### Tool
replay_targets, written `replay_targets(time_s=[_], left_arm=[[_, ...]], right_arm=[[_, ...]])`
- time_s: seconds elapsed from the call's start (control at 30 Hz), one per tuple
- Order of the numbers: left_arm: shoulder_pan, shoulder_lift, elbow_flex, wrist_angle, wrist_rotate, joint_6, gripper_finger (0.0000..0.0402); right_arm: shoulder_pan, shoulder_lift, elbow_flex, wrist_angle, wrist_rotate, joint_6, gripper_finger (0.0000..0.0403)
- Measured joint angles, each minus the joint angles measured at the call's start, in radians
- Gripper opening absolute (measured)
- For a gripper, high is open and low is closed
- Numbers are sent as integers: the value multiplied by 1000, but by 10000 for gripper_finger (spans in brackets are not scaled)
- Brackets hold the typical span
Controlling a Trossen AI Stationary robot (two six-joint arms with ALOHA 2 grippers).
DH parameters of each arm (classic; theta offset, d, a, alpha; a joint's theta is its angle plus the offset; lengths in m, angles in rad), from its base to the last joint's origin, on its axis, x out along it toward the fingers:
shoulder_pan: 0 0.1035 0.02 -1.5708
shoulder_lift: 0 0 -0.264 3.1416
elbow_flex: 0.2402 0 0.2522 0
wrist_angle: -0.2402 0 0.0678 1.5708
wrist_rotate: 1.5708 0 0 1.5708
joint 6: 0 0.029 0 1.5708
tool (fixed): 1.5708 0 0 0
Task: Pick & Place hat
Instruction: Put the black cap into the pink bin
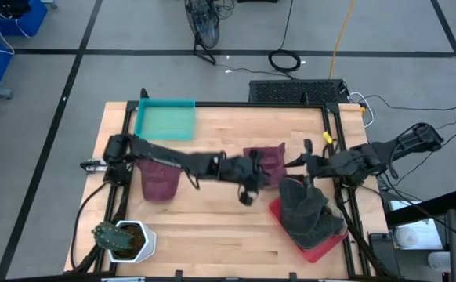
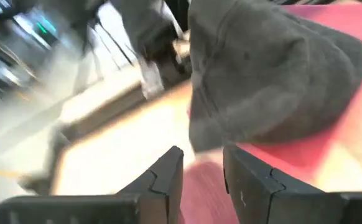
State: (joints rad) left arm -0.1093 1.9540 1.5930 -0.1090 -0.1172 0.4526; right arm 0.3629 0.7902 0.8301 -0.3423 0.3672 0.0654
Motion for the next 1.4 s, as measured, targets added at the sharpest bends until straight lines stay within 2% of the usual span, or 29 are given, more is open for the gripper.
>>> replay_targets(time_s=[0.07,0.17,0.3,0.5,0.67,0.87,1.13,1.27,1.4], left_arm=[[41,-26,-10,-32,65,-76,120],[81,-87,-86,-31,83,-142,120],[113,-201,-259,89,84,-210,120],[165,-426,-535,391,115,-309,120],[171,-561,-674,483,125,-364,120],[157,-603,-707,507,128,-384,120],[152,-603,-708,500,153,-386,120],[154,-603,-708,501,152,-383,120],[161,-603,-708,502,154,-380,120]], right_arm=[[17,69,56,-72,3,9,116],[49,169,150,-199,38,52,116],[99,278,280,-362,54,142,116],[190,408,420,-474,45,251,116],[236,528,492,-604,-33,360,116],[248,653,526,-746,-139,537,116],[248,704,528,-754,-265,699,116],[248,713,528,-761,-286,737,116],[247,713,514,-790,-264,785,116]])
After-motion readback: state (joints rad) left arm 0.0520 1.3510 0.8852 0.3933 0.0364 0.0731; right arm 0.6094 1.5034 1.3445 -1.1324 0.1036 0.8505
